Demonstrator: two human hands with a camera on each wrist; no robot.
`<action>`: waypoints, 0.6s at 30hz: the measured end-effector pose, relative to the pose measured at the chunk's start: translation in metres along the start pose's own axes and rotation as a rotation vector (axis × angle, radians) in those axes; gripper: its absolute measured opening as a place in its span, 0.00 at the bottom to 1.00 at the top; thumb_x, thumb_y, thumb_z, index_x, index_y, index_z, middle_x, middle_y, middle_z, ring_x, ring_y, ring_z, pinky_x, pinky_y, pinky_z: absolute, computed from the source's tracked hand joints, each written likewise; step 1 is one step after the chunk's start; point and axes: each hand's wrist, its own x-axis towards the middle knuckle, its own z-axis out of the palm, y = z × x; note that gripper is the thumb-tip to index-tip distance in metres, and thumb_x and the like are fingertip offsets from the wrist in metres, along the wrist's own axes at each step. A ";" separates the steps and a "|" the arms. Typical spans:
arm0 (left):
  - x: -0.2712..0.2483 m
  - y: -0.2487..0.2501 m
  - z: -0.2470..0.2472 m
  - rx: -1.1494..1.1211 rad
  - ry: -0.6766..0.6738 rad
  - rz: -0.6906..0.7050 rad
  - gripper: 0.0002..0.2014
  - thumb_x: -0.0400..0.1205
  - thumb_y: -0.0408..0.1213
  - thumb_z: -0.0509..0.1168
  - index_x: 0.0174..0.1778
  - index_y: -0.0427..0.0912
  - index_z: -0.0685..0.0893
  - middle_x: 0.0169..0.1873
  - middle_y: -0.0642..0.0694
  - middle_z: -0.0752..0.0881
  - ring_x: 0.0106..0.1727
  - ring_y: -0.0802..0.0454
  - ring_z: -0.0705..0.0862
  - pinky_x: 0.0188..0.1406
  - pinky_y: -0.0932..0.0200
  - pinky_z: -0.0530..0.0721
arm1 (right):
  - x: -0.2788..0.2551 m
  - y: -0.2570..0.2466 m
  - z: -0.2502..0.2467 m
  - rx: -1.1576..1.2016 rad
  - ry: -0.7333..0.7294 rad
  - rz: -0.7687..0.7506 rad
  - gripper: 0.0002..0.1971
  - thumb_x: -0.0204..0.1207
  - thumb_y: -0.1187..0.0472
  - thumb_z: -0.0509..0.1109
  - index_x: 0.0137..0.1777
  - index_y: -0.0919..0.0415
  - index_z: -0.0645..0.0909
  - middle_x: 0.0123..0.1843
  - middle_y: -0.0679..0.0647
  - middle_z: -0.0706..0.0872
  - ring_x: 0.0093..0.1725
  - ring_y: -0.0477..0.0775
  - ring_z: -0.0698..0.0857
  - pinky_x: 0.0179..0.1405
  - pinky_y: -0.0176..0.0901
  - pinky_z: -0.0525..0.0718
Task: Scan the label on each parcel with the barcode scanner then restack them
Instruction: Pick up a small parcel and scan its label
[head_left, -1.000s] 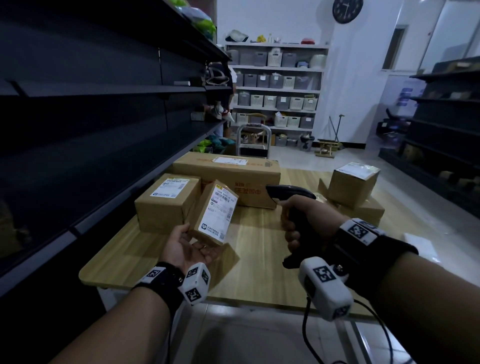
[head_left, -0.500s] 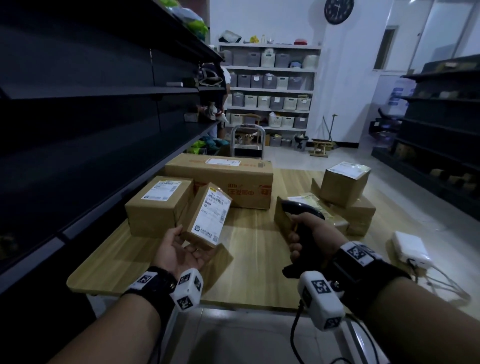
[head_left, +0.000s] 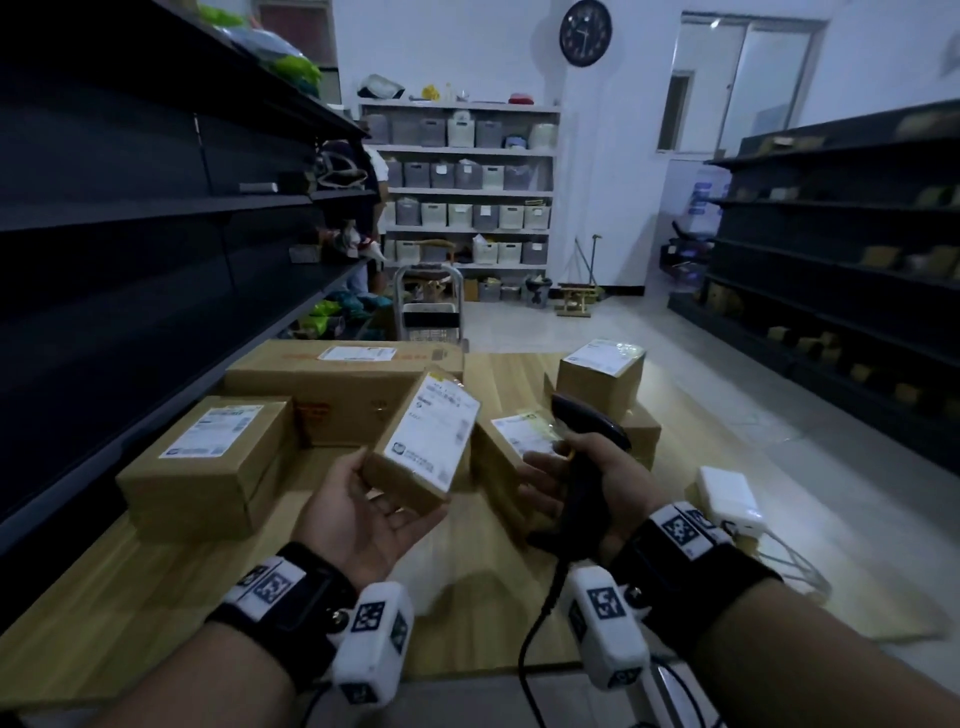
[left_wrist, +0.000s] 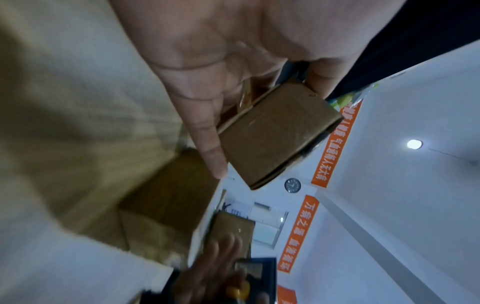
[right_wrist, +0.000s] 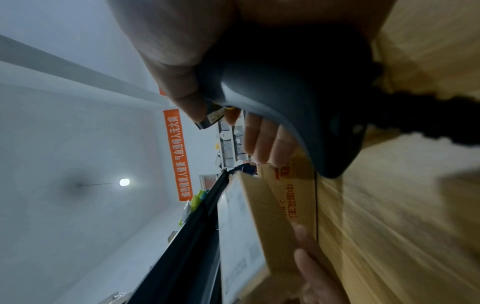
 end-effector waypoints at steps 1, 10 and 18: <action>0.002 -0.004 0.014 0.007 -0.028 -0.019 0.27 0.94 0.56 0.59 0.79 0.39 0.86 0.69 0.25 0.92 0.76 0.23 0.87 0.64 0.32 0.93 | 0.002 -0.005 -0.001 -0.005 0.004 -0.026 0.11 0.87 0.55 0.72 0.51 0.64 0.84 0.56 0.67 0.96 0.51 0.67 0.96 0.58 0.61 0.92; 0.023 -0.053 0.096 0.244 -0.071 -0.047 0.22 0.97 0.54 0.58 0.71 0.41 0.89 0.55 0.31 0.98 0.48 0.34 0.99 0.36 0.44 0.97 | 0.008 -0.045 -0.029 -0.056 -0.003 -0.152 0.13 0.87 0.55 0.73 0.65 0.62 0.85 0.66 0.65 0.95 0.66 0.66 0.93 0.77 0.66 0.84; 0.053 -0.067 0.094 0.460 0.079 0.011 0.11 0.91 0.42 0.74 0.63 0.38 0.91 0.36 0.41 0.93 0.32 0.47 0.86 0.28 0.54 0.86 | 0.021 -0.050 -0.046 -0.075 0.080 -0.226 0.19 0.85 0.55 0.76 0.70 0.67 0.84 0.66 0.66 0.95 0.66 0.66 0.94 0.69 0.60 0.89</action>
